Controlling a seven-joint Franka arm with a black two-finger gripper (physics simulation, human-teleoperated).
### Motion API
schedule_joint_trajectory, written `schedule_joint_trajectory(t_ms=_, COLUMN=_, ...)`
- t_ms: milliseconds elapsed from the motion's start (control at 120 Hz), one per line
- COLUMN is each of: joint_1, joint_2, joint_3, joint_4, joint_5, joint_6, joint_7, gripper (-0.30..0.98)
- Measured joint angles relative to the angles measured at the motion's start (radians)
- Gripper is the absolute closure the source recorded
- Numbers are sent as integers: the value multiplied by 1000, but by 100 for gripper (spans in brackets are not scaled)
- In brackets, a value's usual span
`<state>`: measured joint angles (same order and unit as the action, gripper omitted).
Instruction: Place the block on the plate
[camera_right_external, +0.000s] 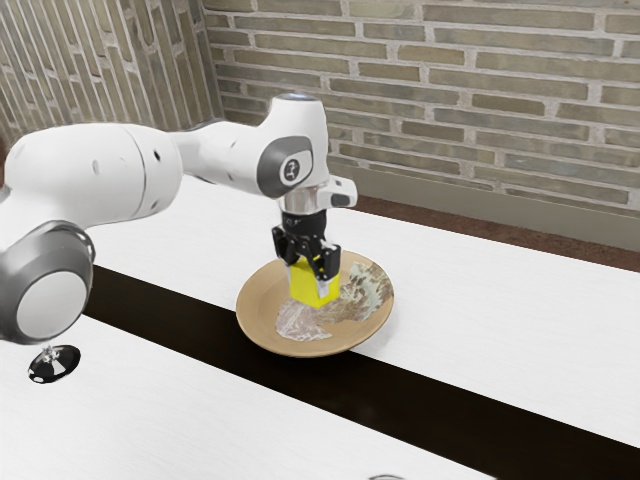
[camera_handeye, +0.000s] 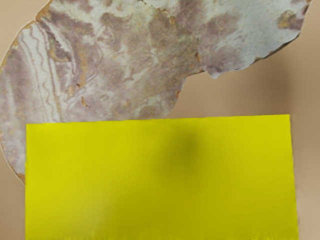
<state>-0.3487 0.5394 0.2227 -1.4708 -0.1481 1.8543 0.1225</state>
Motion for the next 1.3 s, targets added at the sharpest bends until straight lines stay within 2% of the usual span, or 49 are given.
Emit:
schedule_joint_trajectory(t_ms=183, joint_1=5, joint_2=101, joint_3=0, joint_4=59, joint_5=-9, joint_6=10, joint_7=-11, gripper=29)
schedule_joint_trajectory(t_ms=333, joint_1=9, joint_2=125, joint_3=0, joint_4=71, joint_5=-14, joint_6=15, joint_7=-18, gripper=27)
schedule_joint_trajectory(t_ms=583, joint_1=10, joint_2=116, joint_3=1, joint_4=81, joint_5=-23, joint_6=17, joint_7=-21, gripper=10)
schedule_joint_trajectory(t_ms=700, joint_1=8, joint_2=30, joint_3=2, joint_4=40, joint_5=-21, joint_6=17, joint_7=-23, gripper=6)
schedule_joint_trajectory(t_ms=800, joint_1=9, joint_2=-98, joint_3=1, joint_4=-43, joint_5=-8, joint_6=9, joint_7=-25, gripper=4)
schedule_joint_trajectory(t_ms=908, joint_1=18, joint_2=-215, joint_3=1, joint_4=-65, joint_5=12, joint_6=-47, joint_7=-26, gripper=2)
schedule_joint_trajectory(t_ms=1125, joint_1=123, joint_2=-404, joint_3=-22, joint_4=-57, joint_5=59, joint_6=-224, joint_7=-40, gripper=1)
schedule_joint_trajectory(t_ms=1300, joint_1=193, joint_2=-486, joint_3=-44, joint_4=-47, joint_5=104, joint_6=-329, joint_7=-73, gripper=0)
